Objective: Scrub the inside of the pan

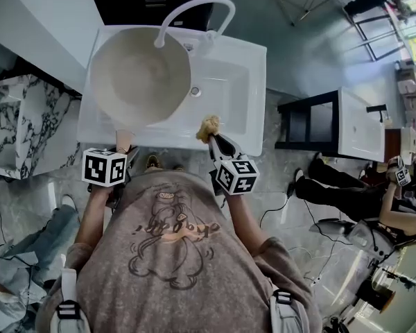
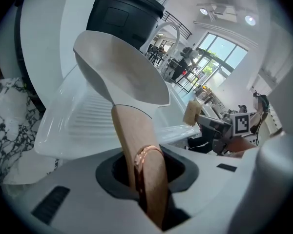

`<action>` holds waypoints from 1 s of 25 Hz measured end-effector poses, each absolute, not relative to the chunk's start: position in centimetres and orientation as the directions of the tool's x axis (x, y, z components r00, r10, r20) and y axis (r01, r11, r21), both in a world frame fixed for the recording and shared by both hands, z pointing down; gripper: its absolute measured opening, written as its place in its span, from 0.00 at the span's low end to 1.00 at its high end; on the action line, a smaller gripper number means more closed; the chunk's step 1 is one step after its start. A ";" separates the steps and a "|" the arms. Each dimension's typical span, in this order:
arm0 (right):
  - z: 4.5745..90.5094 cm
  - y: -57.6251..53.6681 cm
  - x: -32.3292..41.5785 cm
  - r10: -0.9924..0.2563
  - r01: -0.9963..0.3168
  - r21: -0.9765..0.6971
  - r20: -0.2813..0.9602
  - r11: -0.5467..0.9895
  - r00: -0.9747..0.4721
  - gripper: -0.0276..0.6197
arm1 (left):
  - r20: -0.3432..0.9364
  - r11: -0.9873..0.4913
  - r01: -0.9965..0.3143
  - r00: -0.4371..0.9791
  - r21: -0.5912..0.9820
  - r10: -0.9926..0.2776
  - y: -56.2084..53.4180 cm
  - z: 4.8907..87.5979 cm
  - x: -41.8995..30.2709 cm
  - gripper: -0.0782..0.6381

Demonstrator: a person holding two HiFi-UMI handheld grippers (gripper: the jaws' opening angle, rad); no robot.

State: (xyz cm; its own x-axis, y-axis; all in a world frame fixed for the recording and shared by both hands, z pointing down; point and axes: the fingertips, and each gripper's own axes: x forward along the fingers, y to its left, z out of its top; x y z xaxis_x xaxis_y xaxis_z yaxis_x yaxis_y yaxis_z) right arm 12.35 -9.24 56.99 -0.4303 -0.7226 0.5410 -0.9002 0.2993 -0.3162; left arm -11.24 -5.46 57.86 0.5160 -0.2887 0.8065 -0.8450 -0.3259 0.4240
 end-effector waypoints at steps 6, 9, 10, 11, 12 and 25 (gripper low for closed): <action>57.5 -9.5 13.2 -0.711 -0.911 -0.306 0.573 0.276 -0.408 0.11 | 0.800 -0.323 -0.849 0.513 0.419 -0.311 -6.1 57.5 -10.9 0.26; 57.7 -9.3 12.6 -0.706 -0.910 -0.309 0.577 0.278 -0.411 0.11 | 0.798 -0.325 -0.850 0.511 0.415 -0.318 -6.2 57.6 -11.1 0.26; 57.8 -9.3 12.4 -0.703 -0.910 -0.307 0.579 0.280 -0.412 0.11 | 0.798 -0.326 -0.851 0.510 0.412 -0.321 -6.2 57.7 -11.3 0.26; 57.9 -9.3 12.3 -0.701 -0.910 -0.305 0.582 0.281 -0.412 0.11 | 0.798 -0.326 -0.851 0.510 0.412 -0.323 -6.3 57.7 -11.3 0.26; 58.0 -9.3 12.3 -0.700 -0.911 -0.304 0.585 0.280 -0.411 0.11 | 0.797 -0.325 -0.851 0.510 0.413 -0.324 -6.4 57.6 -11.3 0.26; 58.5 -9.5 12.9 -0.678 -0.910 -0.303 0.608 0.283 -0.413 0.11 | 0.797 -0.307 -0.854 0.510 0.421 -0.324 -6.8 57.3 -11.1 0.26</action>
